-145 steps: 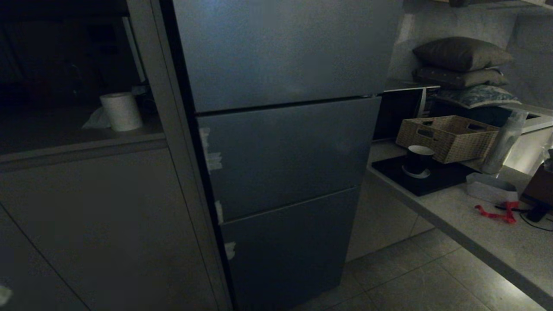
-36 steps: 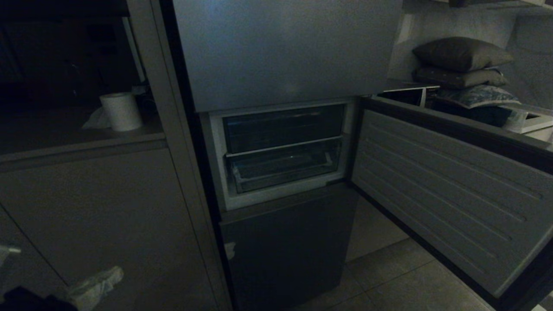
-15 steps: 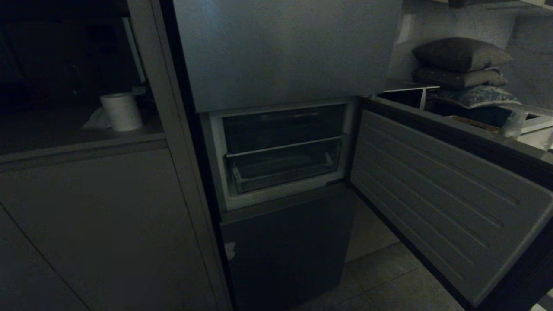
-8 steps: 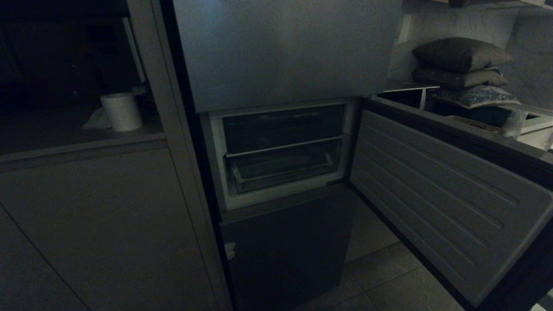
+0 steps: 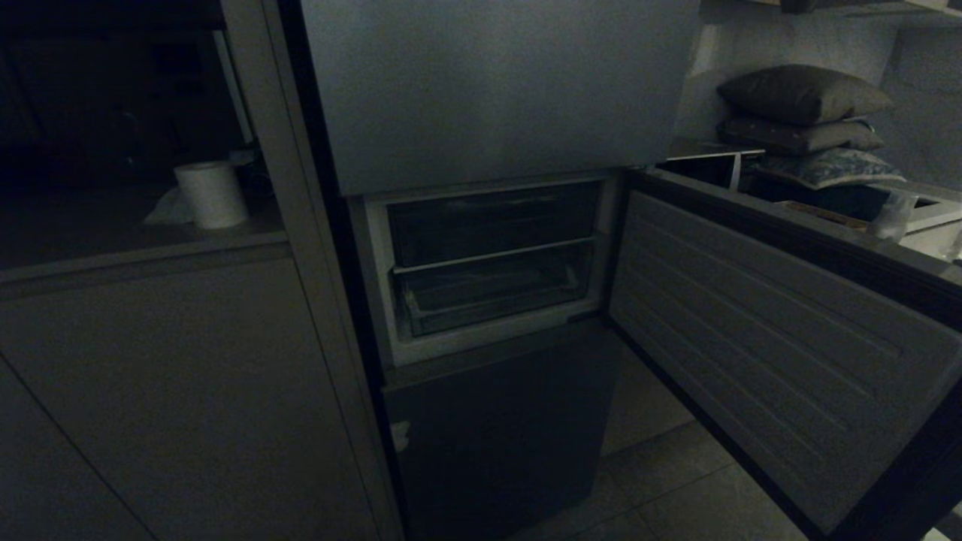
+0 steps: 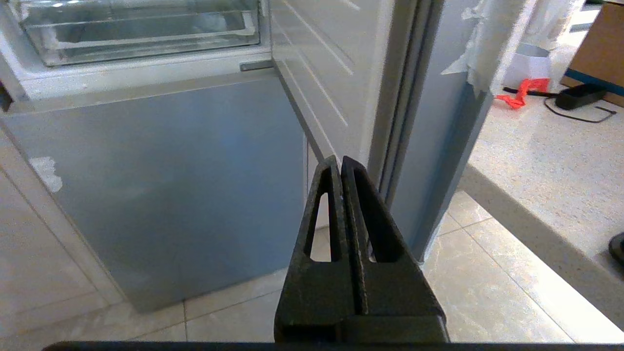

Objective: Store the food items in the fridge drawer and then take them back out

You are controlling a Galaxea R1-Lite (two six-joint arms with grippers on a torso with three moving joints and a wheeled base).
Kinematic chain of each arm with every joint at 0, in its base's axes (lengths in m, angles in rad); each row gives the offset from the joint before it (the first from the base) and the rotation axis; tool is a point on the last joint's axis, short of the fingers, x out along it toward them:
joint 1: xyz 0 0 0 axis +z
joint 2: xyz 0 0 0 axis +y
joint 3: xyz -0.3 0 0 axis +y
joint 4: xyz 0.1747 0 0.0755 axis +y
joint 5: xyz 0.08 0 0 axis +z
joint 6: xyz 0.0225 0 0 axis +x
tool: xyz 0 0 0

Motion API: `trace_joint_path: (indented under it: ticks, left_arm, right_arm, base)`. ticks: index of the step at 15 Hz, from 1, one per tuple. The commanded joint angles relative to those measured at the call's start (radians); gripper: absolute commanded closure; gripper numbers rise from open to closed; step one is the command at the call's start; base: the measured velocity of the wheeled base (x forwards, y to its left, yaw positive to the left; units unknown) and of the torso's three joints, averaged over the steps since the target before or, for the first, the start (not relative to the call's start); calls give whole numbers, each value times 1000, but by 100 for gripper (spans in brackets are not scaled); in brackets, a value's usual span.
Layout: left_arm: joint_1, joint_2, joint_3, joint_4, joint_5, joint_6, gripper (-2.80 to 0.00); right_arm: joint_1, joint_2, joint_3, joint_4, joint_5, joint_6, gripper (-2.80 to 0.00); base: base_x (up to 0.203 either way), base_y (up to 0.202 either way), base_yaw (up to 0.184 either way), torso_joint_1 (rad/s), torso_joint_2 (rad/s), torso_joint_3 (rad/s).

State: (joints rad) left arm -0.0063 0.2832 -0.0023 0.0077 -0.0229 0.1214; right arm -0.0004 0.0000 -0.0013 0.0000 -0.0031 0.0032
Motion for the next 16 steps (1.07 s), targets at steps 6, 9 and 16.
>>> trace_joint_path:
  ticks: [6,9,16]
  left_arm:
    - [-33,-25,1,-3,-31,28,0]
    - [-16,-224,2,-5,-39,51,0]
    - [2,-282,2,-2,0,-11,0]
  right_arm:
    - [0,0,1,3,9,-51,0]
    - [0,0,0,6,17,-110,0]
    - [0,0,0,7,14,-66,0]
  base:
    - [0,0,0,0,0,0]
    - [0,0,0,0,0,0]
    - [0,0,0,0,0,0]
